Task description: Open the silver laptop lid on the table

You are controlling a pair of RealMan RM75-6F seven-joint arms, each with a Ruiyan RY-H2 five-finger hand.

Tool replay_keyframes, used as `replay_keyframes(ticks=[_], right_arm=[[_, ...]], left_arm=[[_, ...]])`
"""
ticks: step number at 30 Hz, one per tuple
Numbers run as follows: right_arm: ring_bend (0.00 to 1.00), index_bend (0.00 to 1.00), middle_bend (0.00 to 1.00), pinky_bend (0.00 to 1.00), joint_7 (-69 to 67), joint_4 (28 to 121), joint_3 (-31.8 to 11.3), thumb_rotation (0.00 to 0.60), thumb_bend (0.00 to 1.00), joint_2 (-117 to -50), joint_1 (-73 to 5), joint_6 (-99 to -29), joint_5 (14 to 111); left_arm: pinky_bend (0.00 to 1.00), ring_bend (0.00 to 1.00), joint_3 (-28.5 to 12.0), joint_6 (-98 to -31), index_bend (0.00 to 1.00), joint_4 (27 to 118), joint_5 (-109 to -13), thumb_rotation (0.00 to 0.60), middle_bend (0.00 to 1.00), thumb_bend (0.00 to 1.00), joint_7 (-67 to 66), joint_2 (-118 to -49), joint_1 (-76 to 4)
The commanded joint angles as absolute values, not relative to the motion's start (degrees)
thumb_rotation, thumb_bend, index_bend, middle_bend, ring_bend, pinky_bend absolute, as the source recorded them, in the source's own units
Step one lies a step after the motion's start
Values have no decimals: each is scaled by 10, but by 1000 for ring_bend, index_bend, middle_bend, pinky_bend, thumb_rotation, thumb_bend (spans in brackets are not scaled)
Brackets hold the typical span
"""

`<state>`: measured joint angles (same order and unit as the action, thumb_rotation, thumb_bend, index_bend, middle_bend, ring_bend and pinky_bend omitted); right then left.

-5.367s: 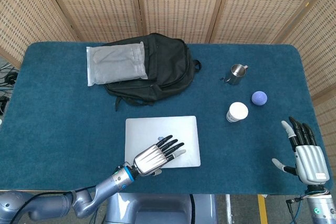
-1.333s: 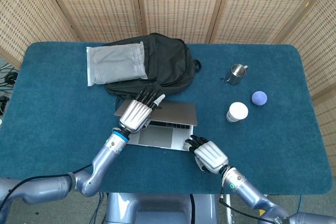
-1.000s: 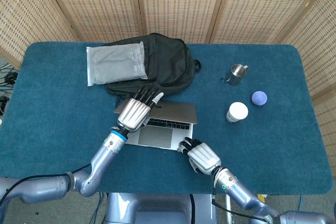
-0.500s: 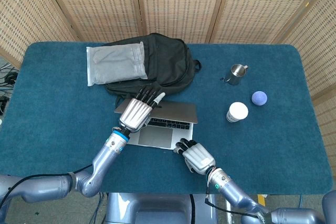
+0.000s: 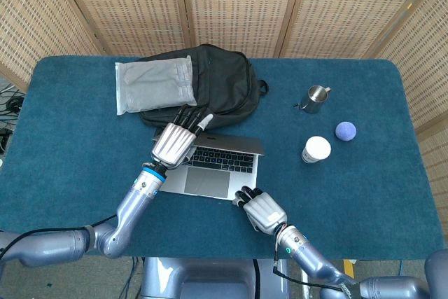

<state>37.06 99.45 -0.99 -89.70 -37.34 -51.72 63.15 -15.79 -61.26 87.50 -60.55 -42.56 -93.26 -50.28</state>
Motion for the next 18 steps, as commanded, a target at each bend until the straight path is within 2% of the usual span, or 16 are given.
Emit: replay_keyframes(ticks=[1,18], right_arm=[[83,204,145,195,372,993,-9,600,864,-899,-376,-518,626],[83,204,145,195,365,986,-1,600,865,-894,-387,-528,611]], left_arm=[[0,0,-165,-605,0,866,-593,600,0,518,-416,-925,-507],[0,0,-179,-587,0,805,-548,600,0,518,-391,-908,-529]])
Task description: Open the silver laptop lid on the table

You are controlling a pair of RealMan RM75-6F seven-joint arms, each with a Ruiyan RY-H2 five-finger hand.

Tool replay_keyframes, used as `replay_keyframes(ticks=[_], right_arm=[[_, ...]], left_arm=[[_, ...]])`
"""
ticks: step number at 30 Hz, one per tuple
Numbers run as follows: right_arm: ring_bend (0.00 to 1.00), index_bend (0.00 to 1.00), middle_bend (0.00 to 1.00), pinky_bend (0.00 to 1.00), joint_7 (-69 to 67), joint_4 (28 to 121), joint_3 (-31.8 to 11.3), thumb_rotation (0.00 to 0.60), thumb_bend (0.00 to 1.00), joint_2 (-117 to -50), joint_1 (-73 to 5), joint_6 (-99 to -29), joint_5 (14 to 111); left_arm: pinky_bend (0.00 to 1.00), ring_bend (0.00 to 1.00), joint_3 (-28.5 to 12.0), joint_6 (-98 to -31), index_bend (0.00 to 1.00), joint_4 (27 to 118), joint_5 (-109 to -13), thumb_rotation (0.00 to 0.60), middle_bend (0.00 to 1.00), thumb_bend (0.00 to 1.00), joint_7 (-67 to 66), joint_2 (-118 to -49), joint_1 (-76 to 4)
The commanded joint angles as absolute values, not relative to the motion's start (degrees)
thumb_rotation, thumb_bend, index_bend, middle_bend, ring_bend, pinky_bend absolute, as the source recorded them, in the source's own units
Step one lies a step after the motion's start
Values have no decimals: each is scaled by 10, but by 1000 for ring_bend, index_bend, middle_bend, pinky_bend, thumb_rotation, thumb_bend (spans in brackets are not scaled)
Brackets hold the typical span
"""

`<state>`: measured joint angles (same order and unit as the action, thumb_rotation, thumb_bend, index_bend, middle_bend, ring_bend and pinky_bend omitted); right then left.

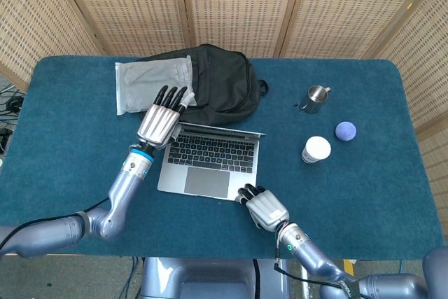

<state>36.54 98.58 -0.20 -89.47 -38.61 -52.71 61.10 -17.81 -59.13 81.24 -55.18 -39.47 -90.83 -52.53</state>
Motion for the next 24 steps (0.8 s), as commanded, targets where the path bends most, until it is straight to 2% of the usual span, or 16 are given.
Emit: replay_keyframes(ticks=[1,24], right_arm=[[83,204,145,195,365,986,-1,600,865,-894,-387,-528,612],[83,204,145,195,343,971,4,600,866,-888,-393,-529,612]], left_arm=[[0,0,-179,-586,0,802,-547,600,0,518,-390,-908,-530],[0,0,-190,-556,0,709,-520,600,0,519,-358,-921,-565]])
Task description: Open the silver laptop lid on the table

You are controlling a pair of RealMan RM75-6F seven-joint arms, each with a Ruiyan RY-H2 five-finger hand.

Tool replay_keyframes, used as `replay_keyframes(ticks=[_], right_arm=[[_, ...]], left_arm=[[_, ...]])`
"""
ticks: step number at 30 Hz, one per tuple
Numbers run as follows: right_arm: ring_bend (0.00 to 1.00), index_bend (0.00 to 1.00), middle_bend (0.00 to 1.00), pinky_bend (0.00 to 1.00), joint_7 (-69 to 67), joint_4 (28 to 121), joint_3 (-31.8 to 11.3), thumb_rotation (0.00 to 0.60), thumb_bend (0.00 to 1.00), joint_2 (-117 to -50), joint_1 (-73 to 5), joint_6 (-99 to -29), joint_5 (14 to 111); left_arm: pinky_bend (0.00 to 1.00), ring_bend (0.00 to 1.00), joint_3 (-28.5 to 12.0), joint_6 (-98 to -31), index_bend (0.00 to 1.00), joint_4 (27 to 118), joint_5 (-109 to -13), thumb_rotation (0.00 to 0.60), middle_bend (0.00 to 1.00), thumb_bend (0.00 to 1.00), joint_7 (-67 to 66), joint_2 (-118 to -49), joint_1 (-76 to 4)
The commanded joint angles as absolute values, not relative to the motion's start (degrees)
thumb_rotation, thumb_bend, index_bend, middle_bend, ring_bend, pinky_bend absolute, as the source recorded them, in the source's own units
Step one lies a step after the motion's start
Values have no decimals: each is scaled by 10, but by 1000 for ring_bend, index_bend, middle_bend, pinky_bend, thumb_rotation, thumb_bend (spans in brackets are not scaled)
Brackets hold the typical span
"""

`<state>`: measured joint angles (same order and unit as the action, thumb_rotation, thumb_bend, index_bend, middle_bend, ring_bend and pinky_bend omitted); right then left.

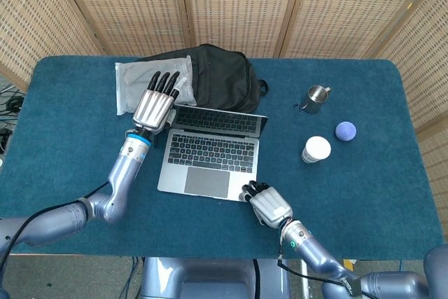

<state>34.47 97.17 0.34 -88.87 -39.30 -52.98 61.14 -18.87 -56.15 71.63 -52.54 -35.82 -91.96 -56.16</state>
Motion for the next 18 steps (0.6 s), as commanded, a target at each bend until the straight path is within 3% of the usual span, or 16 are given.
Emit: replay_keyframes(ticks=[1,18], right_arm=[[83,204,145,195,341,971,4,600,866,-887,-393,-530,614],[83,204,145,195,334,976,7,600,865,-876,-391,-538,614]], left_arm=[[0,0,-189,-553,0,703,-519,600,0,518,-359,-920,-567],[0,0,-177,-533,0,648,-517,600,0,516,-326,-932,-573]])
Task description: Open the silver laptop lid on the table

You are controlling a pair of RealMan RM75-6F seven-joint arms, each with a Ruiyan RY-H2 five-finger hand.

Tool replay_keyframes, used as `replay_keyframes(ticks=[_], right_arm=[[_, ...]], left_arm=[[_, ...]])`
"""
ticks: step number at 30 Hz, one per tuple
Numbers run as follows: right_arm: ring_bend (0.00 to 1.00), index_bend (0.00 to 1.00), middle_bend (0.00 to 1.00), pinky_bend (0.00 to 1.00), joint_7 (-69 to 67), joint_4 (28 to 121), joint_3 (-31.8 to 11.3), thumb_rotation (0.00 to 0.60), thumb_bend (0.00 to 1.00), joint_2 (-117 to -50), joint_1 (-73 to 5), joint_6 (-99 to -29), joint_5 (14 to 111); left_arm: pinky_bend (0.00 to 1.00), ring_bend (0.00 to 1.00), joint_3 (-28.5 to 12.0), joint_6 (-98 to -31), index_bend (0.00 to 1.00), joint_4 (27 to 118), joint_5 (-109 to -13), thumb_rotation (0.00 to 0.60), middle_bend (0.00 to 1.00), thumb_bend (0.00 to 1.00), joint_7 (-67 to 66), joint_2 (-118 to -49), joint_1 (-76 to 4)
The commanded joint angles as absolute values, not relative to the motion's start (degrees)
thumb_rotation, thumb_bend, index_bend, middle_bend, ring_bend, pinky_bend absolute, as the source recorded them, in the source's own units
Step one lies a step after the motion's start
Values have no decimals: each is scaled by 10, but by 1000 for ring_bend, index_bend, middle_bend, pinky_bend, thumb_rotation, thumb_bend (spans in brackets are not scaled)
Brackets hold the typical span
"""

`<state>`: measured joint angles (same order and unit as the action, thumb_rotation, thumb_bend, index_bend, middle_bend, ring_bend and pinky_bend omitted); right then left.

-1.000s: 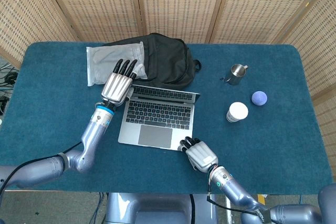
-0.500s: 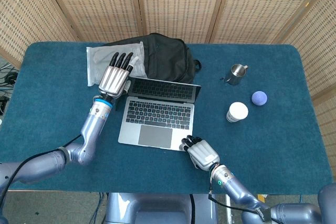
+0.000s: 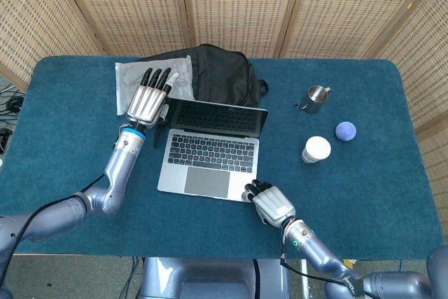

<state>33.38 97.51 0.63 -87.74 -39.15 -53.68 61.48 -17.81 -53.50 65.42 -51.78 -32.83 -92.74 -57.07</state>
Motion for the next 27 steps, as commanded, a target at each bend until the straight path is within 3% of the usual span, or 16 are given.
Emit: replay_keyframes(ticks=[1,27], right_arm=[[83,203,145,195,335,977,7,600,865,-875,-391,-539,614],[83,204,148,195,343,974,17,600,865,-874,-392,-538,612]], left_arm=[[0,0,-176,-533,0,644,-519,600,0,516,-326,-933,-574],[0,0,-181,-538,0,631,-502,600,0,516,-335,-928,-578]])
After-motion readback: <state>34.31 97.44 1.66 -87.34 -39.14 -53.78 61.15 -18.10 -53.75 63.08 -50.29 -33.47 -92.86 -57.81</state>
